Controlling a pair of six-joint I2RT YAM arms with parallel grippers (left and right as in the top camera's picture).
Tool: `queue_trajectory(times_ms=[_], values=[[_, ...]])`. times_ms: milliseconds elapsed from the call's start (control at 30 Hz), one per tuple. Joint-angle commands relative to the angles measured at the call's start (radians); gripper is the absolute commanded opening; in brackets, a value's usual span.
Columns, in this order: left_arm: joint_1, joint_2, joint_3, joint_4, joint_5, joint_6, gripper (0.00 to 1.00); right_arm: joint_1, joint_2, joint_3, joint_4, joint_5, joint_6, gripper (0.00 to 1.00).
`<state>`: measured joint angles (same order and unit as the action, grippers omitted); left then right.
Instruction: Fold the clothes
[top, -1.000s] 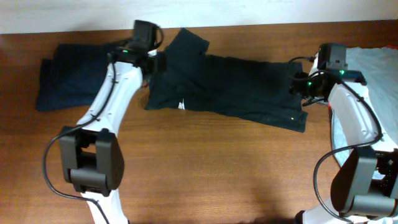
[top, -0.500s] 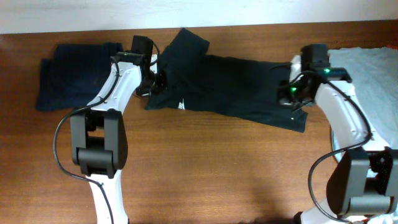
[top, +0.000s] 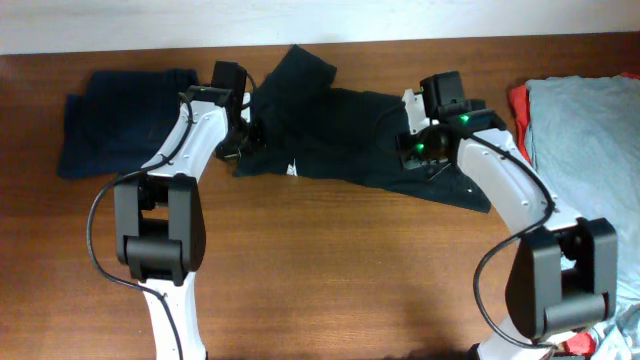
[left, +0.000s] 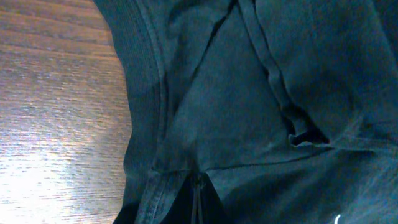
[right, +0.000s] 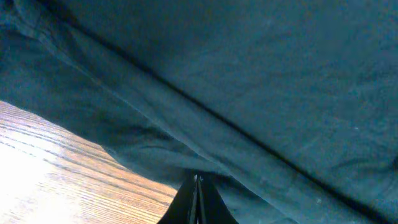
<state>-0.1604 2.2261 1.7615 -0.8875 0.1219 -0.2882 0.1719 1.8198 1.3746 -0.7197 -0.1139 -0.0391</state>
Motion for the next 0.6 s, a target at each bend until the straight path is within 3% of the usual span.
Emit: queue_trajectory(times_ms=[0,267,567], values=[[0.004,0.035,-0.010,-0.020,-0.016,0.005,0.01,0.006,0.024,0.011,0.003,0.020,-0.013,0.04],[0.023,0.113,-0.011,-0.156,-0.149,0.004,0.01,0.006,0.026,0.011,-0.007,0.016,-0.013,0.11],[0.028,0.121,-0.011,-0.269,-0.284,-0.005,0.01,0.008,0.026,0.011,-0.046,0.012,-0.129,0.04]])
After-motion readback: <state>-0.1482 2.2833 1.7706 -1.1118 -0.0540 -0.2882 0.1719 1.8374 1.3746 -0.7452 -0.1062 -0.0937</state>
